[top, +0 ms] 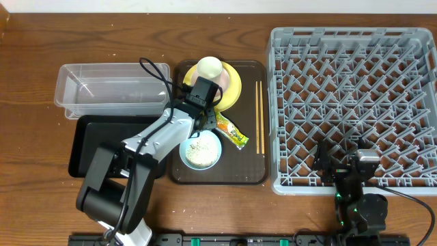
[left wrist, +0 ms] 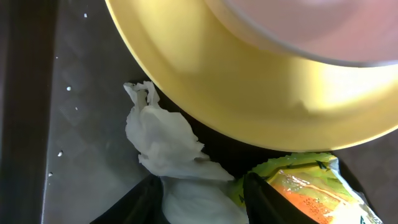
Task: Sort waste into correct bins and load items into the dishwasher rack
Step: 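Grasp the white tissue with the left gripper and lift it, then carry the tissue left and drop it into the clear plastic bin, then reach the left gripper to the yellow-green snack wrapper and grasp it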
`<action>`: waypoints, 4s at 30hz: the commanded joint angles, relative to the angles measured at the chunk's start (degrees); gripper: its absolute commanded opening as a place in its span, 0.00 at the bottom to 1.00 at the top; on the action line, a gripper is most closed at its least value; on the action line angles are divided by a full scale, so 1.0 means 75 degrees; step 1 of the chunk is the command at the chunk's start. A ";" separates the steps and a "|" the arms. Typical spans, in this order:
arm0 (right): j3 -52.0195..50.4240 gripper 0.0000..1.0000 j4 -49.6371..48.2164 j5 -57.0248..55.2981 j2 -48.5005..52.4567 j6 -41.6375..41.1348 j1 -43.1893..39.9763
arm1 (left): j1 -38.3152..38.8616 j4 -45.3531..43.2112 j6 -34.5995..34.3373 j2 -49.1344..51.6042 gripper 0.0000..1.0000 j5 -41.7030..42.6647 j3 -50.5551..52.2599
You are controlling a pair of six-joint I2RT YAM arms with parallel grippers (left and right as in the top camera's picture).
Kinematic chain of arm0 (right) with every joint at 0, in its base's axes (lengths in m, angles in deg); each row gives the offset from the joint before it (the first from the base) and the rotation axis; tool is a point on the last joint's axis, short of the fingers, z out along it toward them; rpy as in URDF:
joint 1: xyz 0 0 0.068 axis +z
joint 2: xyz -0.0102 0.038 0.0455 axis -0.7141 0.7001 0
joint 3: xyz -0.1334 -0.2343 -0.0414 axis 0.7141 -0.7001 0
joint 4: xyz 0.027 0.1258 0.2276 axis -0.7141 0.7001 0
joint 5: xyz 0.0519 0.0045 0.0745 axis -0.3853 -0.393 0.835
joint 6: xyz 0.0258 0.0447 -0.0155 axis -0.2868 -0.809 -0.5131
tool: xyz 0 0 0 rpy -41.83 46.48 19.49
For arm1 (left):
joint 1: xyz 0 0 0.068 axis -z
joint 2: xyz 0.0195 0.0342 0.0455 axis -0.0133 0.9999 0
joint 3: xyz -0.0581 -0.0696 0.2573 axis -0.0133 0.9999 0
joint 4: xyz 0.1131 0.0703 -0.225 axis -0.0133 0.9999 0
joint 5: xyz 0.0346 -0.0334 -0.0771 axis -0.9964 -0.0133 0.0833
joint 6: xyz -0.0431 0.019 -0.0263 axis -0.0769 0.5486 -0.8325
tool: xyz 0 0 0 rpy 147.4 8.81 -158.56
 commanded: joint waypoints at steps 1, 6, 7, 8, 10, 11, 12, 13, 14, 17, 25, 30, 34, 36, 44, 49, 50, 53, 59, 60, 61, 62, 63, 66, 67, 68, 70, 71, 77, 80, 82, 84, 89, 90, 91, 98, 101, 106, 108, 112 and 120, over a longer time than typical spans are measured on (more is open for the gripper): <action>-0.0009 0.99 0.0032 0.0003 -0.0044 0.0108 -0.0050 | 0.0012 -0.0020 -0.0061 0.0181 0.46 -0.0160 -0.0067; -0.0009 0.99 0.0032 0.0003 -0.0041 0.0108 -0.0050 | 0.0012 -0.0125 -0.0064 0.0469 0.41 -0.0501 -0.0067; -0.0009 0.99 0.0032 0.0003 -0.0041 0.0111 -0.0050 | 0.0012 -0.0134 -0.0061 0.0487 0.37 -0.0527 -0.0067; -0.0009 0.99 0.0032 0.0003 -0.0041 0.0111 -0.0050 | 0.0012 -0.0137 -0.0061 0.0490 0.35 -0.0527 -0.0067; -0.0009 0.99 0.0032 0.0003 -0.0041 0.0111 -0.0050 | 0.0012 -0.0221 -0.0061 0.0466 0.31 -0.0527 -0.0070; -0.0009 0.99 0.0032 0.0003 -0.0041 0.0111 -0.0050 | 0.0009 -0.0268 -0.0061 0.0449 0.29 -0.0527 -0.0070; -0.0009 0.99 0.0032 0.0003 -0.0041 0.0111 -0.0050 | 0.0012 -0.0341 -0.0061 0.0420 0.27 -0.0530 -0.0070; -0.0009 0.99 0.0032 0.0003 -0.0041 0.0111 -0.0050 | 0.0012 -0.0393 -0.0061 0.0379 0.25 -0.0527 -0.0070; -0.0009 0.99 0.0032 0.0003 -0.0041 0.0111 -0.0050 | 0.0012 -0.0420 -0.0061 0.0315 0.22 -0.0530 -0.0073; -0.0009 0.99 0.0032 0.0003 -0.0041 0.0111 -0.0050 | 0.0009 -0.0414 -0.0032 0.0006 0.09 -0.0530 -0.0146; -0.0009 0.99 0.0032 0.0003 -0.0041 0.0111 -0.0050 | -0.0035 -0.0414 -0.0035 -0.1306 0.06 -0.0758 -0.0184; -0.0009 0.99 0.0032 0.0003 -0.0041 0.0111 -0.0050 | -0.0417 -0.0425 -0.0035 -0.2151 0.06 -0.0781 -0.0184; -0.0009 0.99 0.0032 0.0003 -0.0041 0.0108 -0.0050 | -0.1142 -0.0656 -0.0035 -0.2684 0.06 -0.0781 -0.0184; -0.0009 0.99 0.0032 0.0003 -0.0041 0.0111 -0.0050 | -0.1600 -0.0833 -0.0035 -0.2801 0.06 -0.0781 -0.0184; -0.0009 0.99 0.0032 0.0003 -0.0041 0.0111 -0.0050 | -0.3235 -0.1620 -0.0041 -0.2401 0.11 -0.0775 -0.0184; -0.0009 0.99 0.0032 0.0003 -0.0041 0.0111 -0.0050 | -0.3689 -0.1760 -0.0041 -0.1845 0.13 -0.0772 -0.0184; -0.0009 0.99 0.0032 0.0003 -0.0041 0.0108 -0.0050 | -0.3730 -0.1757 -0.0038 -0.1749 0.13 -0.0772 -0.0184; -0.0009 0.99 0.0032 0.0003 -0.0041 0.0108 -0.0050 | -0.3794 -0.1731 -0.0038 -0.1469 0.14 -0.0775 -0.0184; -0.0009 0.99 0.0032 0.0003 -0.0041 0.0111 -0.0050 | -0.3791 -0.1728 -0.0032 -0.1361 0.48 -0.0775 -0.0184; -0.0009 0.99 0.0032 0.0003 -0.0041 0.0111 -0.0050 | -0.3791 -0.1731 -0.0035 -0.1378 0.52 -0.0775 -0.0184; -0.0009 0.99 0.0032 0.0003 -0.0041 0.0111 -0.0050 | -0.3791 -0.1728 -0.0035 -0.1408 0.57 -0.0775 -0.0184; -0.0009 0.99 0.0032 0.0003 -0.0041 0.0111 -0.0050 | -0.3791 -0.1722 -0.0032 -0.1443 0.59 -0.0772 -0.0184; -0.0009 0.99 0.0032 0.0003 -0.0041 0.0111 -0.0050 | -0.3789 -0.1711 -0.0032 -0.1504 0.59 -0.0740 -0.0184; -0.0009 0.99 0.0032 0.0003 -0.0041 0.0111 -0.0050 | -0.3791 -0.1658 -0.0035 -0.1784 0.59 -0.0498 -0.0184; -0.0009 0.99 0.0032 0.0003 -0.0041 0.0111 -0.0050 | -0.3789 -0.1597 -0.0038 -0.1941 0.59 -0.0323 -0.0184; -0.0009 0.99 0.0032 0.0003 -0.0041 0.0111 -0.0050 | -0.3783 -0.1504 -0.0038 -0.2116 0.60 -0.0102 -0.0184; -0.0009 0.99 0.0032 0.0003 -0.0041 0.0111 -0.0050 | -0.3742 -0.1198 -0.0050 -0.2495 0.59 0.0519 -0.0184; -0.0009 0.99 0.0032 0.0000 -0.0041 0.0108 -0.0050 | -0.3692 -0.0994 -0.0070 -0.2696 0.59 0.0912 -0.0184; -0.0009 0.99 0.0032 0.0003 -0.0041 0.0111 -0.0050 | -0.2903 0.0595 -0.0070 -0.3544 0.52 0.2873 -0.0184; -0.0009 0.99 0.0032 0.0003 -0.0041 0.0111 -0.0050 | -0.2127 0.1585 -0.0064 -0.3631 0.47 0.2911 -0.0184; -0.0009 0.99 0.0032 0.0003 -0.0041 0.0111 -0.0050 | -0.1542 0.2229 -0.0061 -0.3579 0.45 0.2908 -0.0160; -0.0009 0.99 0.0032 0.0003 -0.0041 0.0111 -0.0050 | -0.0985 0.2646 -0.0061 -0.3503 0.40 0.2850 -0.0090; -0.0009 0.99 0.0032 0.0003 -0.0041 0.0111 -0.0050 | 0.0356 0.2967 -0.0061 -0.3284 0.39 0.2457 0.0175; -0.0009 0.99 0.0032 0.0003 -0.0041 0.0108 -0.0050 | 0.0656 0.3040 -0.0064 -0.3214 0.39 0.2116 0.0178; -0.0009 0.99 0.0032 0.0003 -0.0041 0.0111 -0.0050 | 0.0866 0.3077 -0.0064 -0.3159 0.39 0.1859 0.0178; -0.0009 0.99 0.0032 0.0003 -0.0041 0.0111 -0.0050 | 0.2078 0.3051 -0.0064 -0.2672 0.39 0.0466 0.0178; -0.0009 0.99 0.0032 0.0003 -0.0041 0.0111 -0.0050 | 0.2340 0.3045 -0.0064 -0.2401 0.39 -0.0154 0.0178; -0.0009 0.99 0.0032 0.0003 -0.0041 0.0111 -0.0050 | 0.2468 0.2769 -0.0064 -0.1708 0.39 -0.0542 0.0178; -0.0009 0.99 0.0032 0.0003 -0.0041 0.0111 -0.0050 | 0.2468 0.2672 -0.0064 -0.1469 0.39 -0.0542 0.0178; -0.0009 0.99 0.0032 0.0003 -0.0041 0.0111 -0.0050 | 0.2468 0.2570 -0.0058 -0.1110 0.39 -0.0545 0.0178; -0.0009 0.99 0.0032 0.0003 -0.0041 0.0111 -0.0050 | 0.2468 0.2600 -0.0032 -0.0973 0.39 -0.0787 0.0178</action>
